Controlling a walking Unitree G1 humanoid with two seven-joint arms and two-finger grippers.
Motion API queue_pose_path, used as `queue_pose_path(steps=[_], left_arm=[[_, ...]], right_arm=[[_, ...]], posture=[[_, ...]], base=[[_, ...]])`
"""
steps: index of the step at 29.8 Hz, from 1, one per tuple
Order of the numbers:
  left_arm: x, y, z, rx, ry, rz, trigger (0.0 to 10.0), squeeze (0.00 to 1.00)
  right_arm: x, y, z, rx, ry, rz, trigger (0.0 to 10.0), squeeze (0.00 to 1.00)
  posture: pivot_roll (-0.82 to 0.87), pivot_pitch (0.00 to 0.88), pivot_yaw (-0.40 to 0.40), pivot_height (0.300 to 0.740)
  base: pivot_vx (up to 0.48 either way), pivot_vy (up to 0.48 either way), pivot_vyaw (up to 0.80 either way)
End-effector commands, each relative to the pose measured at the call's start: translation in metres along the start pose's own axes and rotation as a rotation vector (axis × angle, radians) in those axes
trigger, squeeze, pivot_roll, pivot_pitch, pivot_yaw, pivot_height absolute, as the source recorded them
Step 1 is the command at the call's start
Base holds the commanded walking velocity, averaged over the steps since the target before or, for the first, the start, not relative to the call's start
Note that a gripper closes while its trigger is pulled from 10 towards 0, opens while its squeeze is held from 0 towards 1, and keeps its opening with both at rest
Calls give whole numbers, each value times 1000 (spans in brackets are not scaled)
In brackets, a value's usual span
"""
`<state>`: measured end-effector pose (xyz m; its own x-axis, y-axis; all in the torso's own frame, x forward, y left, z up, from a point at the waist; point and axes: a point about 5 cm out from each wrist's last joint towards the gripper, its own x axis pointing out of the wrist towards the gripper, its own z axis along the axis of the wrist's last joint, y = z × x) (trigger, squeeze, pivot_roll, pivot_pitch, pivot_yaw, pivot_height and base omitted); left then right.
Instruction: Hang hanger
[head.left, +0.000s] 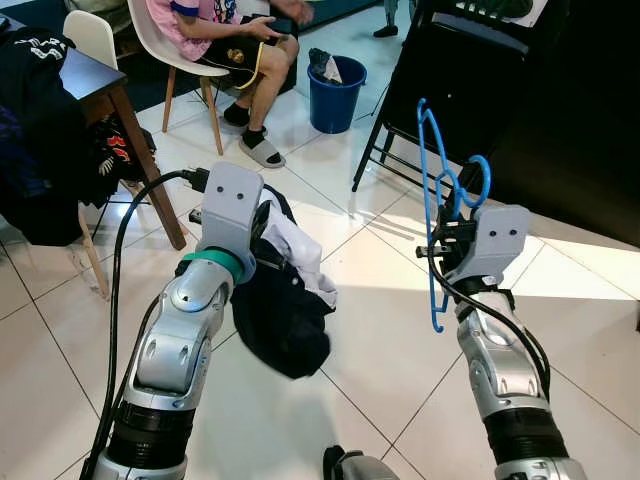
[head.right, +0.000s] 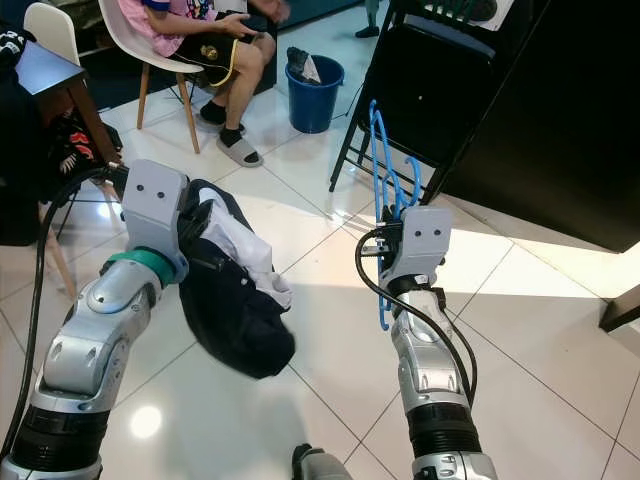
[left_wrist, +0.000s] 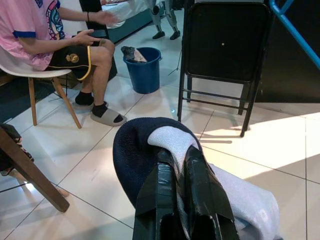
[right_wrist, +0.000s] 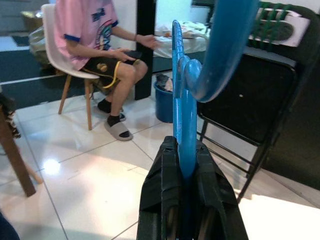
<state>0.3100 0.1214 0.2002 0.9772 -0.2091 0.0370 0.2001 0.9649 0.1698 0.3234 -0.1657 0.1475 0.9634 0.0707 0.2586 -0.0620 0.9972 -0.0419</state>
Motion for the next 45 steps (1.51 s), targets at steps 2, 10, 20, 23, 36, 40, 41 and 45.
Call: queue_pose_path(steps=[2,10,20,23,36,40,41,45], left_arm=[[-1,0,3,26,-21,0,10000,0],[-17,31,4,209,-12,-143,10000,0],[-35,52,39,331,-91,-364,10000,0],[-26,59,41,344,-97,-249,10000,0],[-2,26,20,13,-83,45,10000,0],[1,26,21,0,-94,57,10000,0],[2,26,21,3,-100,67,10000,0],[4,25,22,6,-104,87,10000,0]], right_arm=[[-1,3,4,-36,-22,56,10000,0],[4,11,28,-70,-58,316,10000,0],[-1,20,53,-24,-71,630,10000,0],[1,16,54,-13,-82,583,10000,0],[2,29,24,151,-18,263,10000,0],[2,27,23,165,-5,244,10000,0],[3,27,23,164,-4,240,10000,0],[4,24,23,159,-6,218,10000,0]], posture=[[3,75,14,740],[23,86,13,740],[41,83,24,740],[42,80,34,740],[27,74,37,740],[26,72,34,740],[25,72,32,740],[23,71,30,740]], base=[[0,0,0],[0,0,0],[0,0,0],[0,0,0],[0,0,0],[0,0,0],[0,0,0],[0,0,0]])
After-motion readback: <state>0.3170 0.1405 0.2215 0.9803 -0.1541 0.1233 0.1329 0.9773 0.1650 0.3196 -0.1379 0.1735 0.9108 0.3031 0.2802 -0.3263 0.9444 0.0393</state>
